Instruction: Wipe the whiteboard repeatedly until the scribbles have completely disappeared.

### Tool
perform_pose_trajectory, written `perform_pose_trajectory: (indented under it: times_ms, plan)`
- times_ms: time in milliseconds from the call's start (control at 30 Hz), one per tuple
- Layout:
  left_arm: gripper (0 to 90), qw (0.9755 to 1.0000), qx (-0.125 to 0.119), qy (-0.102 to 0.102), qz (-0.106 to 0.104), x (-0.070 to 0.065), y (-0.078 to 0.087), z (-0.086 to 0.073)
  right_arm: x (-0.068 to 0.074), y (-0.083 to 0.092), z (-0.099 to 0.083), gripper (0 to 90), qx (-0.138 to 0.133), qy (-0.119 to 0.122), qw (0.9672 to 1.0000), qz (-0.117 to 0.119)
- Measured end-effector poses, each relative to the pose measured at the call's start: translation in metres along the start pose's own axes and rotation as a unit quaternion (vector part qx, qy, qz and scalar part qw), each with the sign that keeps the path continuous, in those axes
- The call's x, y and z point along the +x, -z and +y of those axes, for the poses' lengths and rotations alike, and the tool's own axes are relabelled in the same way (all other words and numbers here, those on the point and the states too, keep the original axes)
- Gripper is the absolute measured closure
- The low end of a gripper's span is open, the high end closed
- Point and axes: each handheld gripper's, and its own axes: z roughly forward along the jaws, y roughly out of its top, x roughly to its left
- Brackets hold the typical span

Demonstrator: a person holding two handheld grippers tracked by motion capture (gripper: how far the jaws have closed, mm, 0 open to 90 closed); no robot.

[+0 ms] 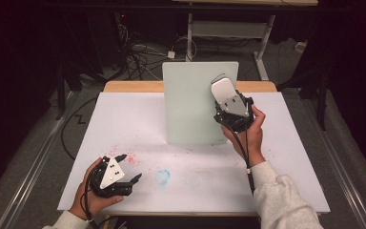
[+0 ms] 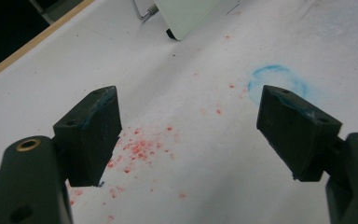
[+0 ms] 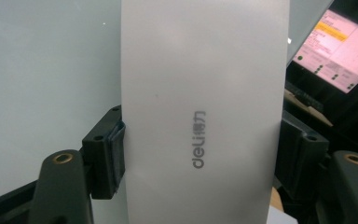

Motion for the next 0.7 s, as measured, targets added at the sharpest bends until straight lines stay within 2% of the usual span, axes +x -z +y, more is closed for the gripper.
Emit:
perform_pose_trajectory:
  times_ms: [100, 333, 433, 567, 700]
  plan:
    - [21.0, 1.0, -0.001, 0.0, 0.0, 0.0, 0.0, 0.0, 0.01, 0.0, -0.009, 31.0, 0.009, 0.016, 0.9998, 0.002]
    - [21.0, 1.0, 0.002, -0.001, -0.002, -0.001, -0.001, 0.001, 0.048, 0.001, -0.038, 30.9, 0.025, 0.07, 0.9971, 0.015]
    - [21.0, 1.0, 0.002, -0.001, -0.002, -0.001, -0.001, 0.001, 0.056, 0.001, -0.045, 31.0, 0.028, 0.076, 0.9965, 0.021]
    - [21.0, 1.0, 0.003, -0.001, -0.003, -0.001, -0.001, 0.0, 0.049, 0.001, -0.039, 31.0, 0.027, 0.069, 0.9968, 0.027]
    - [21.0, 1.0, 0.002, -0.001, -0.005, -0.001, -0.001, 0.0, 0.028, 0.0, -0.022, 31.0, 0.018, 0.034, 0.9991, 0.017]
